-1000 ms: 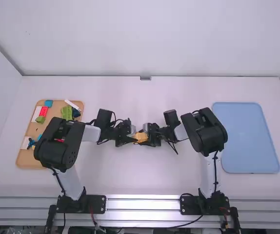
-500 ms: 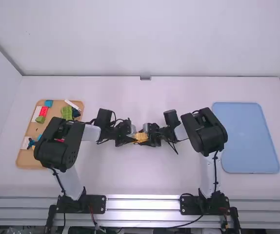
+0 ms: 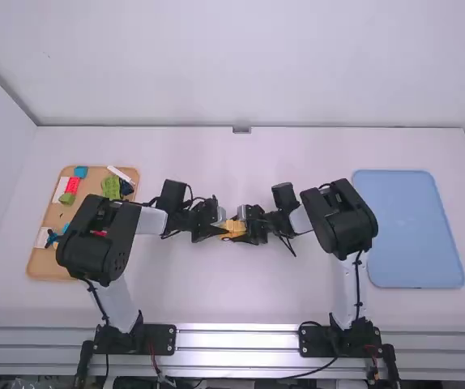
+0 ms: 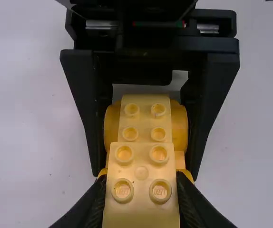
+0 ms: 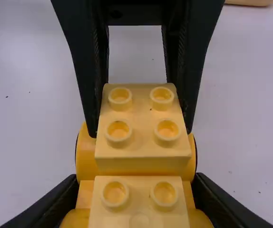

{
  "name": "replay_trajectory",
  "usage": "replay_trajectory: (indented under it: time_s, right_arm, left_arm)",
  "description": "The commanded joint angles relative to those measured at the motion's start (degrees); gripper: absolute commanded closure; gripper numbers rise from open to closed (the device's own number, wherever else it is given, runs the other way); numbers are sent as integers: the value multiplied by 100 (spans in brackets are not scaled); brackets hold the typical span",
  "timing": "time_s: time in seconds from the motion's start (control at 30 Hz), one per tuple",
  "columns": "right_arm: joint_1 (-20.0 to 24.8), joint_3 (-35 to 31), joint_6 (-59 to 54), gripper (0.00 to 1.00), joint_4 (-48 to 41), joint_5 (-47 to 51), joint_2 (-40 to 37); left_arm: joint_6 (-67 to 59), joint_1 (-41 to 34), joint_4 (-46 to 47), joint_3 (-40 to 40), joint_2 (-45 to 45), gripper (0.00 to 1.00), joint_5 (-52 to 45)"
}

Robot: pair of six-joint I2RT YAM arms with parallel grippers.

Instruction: Assemble lego blocks to make yellow taxi

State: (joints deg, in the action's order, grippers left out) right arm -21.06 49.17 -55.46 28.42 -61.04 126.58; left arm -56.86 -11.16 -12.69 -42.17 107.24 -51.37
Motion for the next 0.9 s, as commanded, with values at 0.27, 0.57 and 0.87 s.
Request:
replay_trajectory:
  time_s: [0.27, 0.57, 0.87]
  right_arm:
    - [-42, -33, -96, 37, -28, 94, 52]
    - [-20, -37, -96, 37, -24, 111, 52]
    - [-20, -37, -96, 33, -28, 98, 52]
  left_arm:
    - [48, -13, 173, -52, 46, 67, -15]
    - [48, -15, 149, -52, 46, 51, -17]
    - [44, -13, 116, -52, 46, 60, 79]
